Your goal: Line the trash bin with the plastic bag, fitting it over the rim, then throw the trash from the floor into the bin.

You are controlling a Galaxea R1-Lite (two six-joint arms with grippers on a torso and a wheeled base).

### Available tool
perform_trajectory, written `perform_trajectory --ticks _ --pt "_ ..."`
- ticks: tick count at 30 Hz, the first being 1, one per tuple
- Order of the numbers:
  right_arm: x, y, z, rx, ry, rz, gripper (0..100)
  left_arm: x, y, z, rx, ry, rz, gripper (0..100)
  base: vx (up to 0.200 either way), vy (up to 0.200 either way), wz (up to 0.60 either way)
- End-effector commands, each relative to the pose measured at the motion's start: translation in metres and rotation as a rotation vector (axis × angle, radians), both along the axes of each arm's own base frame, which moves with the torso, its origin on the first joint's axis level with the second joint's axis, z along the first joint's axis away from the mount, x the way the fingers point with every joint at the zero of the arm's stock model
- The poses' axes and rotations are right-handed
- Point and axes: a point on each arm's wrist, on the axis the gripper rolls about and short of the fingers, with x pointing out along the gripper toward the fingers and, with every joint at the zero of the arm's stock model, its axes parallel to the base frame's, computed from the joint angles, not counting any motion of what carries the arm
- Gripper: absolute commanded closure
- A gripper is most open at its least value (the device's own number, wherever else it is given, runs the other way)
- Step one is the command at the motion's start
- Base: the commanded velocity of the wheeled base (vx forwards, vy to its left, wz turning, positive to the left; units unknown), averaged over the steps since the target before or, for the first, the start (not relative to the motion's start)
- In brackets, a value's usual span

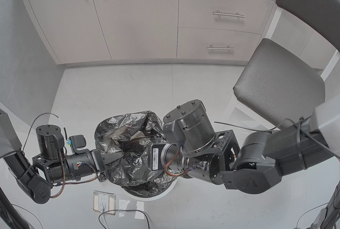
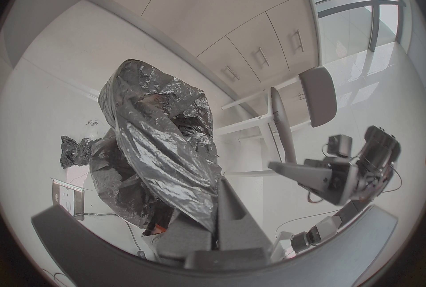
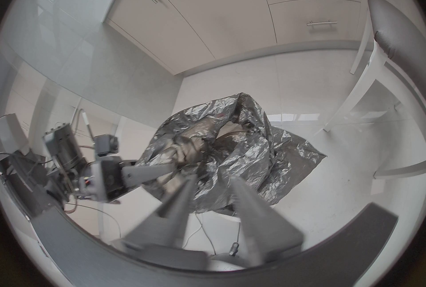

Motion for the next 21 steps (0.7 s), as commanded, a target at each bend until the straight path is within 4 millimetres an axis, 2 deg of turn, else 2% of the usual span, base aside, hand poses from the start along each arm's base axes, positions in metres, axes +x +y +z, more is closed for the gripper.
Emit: perform_trajectory --ticks 1,6,7,11,18,21 --pt "0.017 0.002 -0.01 -0.038 -0.001 -0.028 0 -0.011 -0.004 0.008 -0.008 -0.022 -0.026 100 0.0 0.0 0.0" --pt "0.029 0.003 -0.006 -0.071 0.02 -0.049 0 -0.018 -0.006 0.011 -0.013 -0.026 -0.043 100 0.0 0.0 0.0" --pt "0.039 0.004 -0.012 -0.099 0.03 -0.08 0 -0.025 -0.005 0.011 -0.011 -0.021 -0.051 100 0.0 0.0 0.0" --pt "0.059 0.01 -0.023 -0.138 0.009 -0.153 0 -0.031 -0.003 0.013 -0.011 -0.023 -0.048 100 0.0 0.0 0.0" --pt "0.08 0.021 -0.043 -0.221 0.019 -0.233 0 -0.03 -0.003 0.012 -0.011 -0.021 -0.05 100 0.0 0.0 0.0" --pt "0.087 0.02 -0.049 -0.234 0.024 -0.245 0 -0.029 -0.004 0.011 -0.011 -0.018 -0.053 100 0.0 0.0 0.0"
